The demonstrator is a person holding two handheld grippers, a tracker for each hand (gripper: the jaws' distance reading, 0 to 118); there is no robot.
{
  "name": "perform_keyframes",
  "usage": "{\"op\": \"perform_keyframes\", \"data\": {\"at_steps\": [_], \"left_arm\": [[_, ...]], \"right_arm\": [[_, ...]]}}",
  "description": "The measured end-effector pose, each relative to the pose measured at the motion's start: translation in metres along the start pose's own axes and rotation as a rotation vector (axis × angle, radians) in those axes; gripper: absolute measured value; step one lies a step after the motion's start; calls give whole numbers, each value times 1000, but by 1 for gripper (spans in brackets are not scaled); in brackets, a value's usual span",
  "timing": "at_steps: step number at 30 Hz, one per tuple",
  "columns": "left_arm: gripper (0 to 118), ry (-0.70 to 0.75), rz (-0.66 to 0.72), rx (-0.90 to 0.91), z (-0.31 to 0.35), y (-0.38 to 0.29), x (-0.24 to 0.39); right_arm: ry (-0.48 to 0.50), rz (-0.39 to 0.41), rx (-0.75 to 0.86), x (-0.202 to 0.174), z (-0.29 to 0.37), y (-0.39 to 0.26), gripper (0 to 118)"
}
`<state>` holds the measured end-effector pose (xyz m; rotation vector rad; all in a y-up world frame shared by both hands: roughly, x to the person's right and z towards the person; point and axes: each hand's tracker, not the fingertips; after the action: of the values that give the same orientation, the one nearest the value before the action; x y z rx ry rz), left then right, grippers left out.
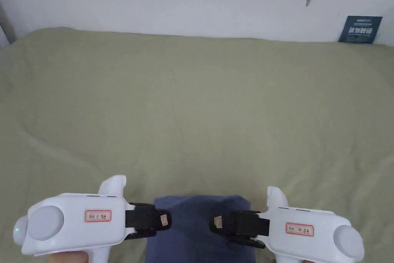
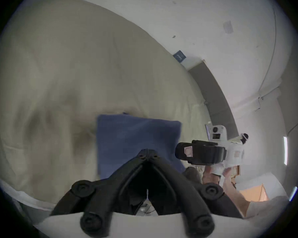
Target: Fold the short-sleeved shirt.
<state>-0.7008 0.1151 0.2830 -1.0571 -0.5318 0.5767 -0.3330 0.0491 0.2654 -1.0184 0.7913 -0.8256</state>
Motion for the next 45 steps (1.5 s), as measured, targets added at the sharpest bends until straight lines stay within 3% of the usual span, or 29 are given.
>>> {"op": "perform_keyframes", "data": {"at_steps": [5,6,8,9,11,12,15,20,21,23,25,31,35,45], "left_arm": [[0,16,30,-15,1,8,-30],[0,4,39,-22,1,7,-28],[1,-30,54,-45,-1,9,-33],[23,-48,56,-58,-3,10,-37],[105,-129,93,-109,-15,11,-46],[118,-132,124,-108,-17,9,-48],[116,-175,196,-140,-41,13,-60],[112,-207,136,-150,-63,8,-48],[93,-189,114,-148,-63,9,-47],[26,34,54,-132,-58,13,-50],[26,-116,151,-157,-53,14,-65],[26,-119,105,-91,3,37,-67],[26,8,58,-41,70,77,-106],[26,206,108,-61,192,159,-239]], "right_arm": [[92,-248,-67,61,-24,3,0],[88,-274,-57,69,-25,2,0],[184,-304,-47,77,-23,2,0],[163,-303,-43,75,-22,-1,0],[172,-281,-49,74,-21,-1,0],[174,-278,-53,76,-21,-1,0],[200,-307,-47,75,-21,-3,0],[194,-309,-50,62,-23,-6,0],[179,-308,-52,63,-22,-3,0],[91,-239,-25,44,-17,-1,0],[67,-166,-1,26,-13,3,0],[86,-18,35,-25,1,14,0],[69,47,40,-41,-2,27,0],[84,78,64,-36,-37,56,0]]}}
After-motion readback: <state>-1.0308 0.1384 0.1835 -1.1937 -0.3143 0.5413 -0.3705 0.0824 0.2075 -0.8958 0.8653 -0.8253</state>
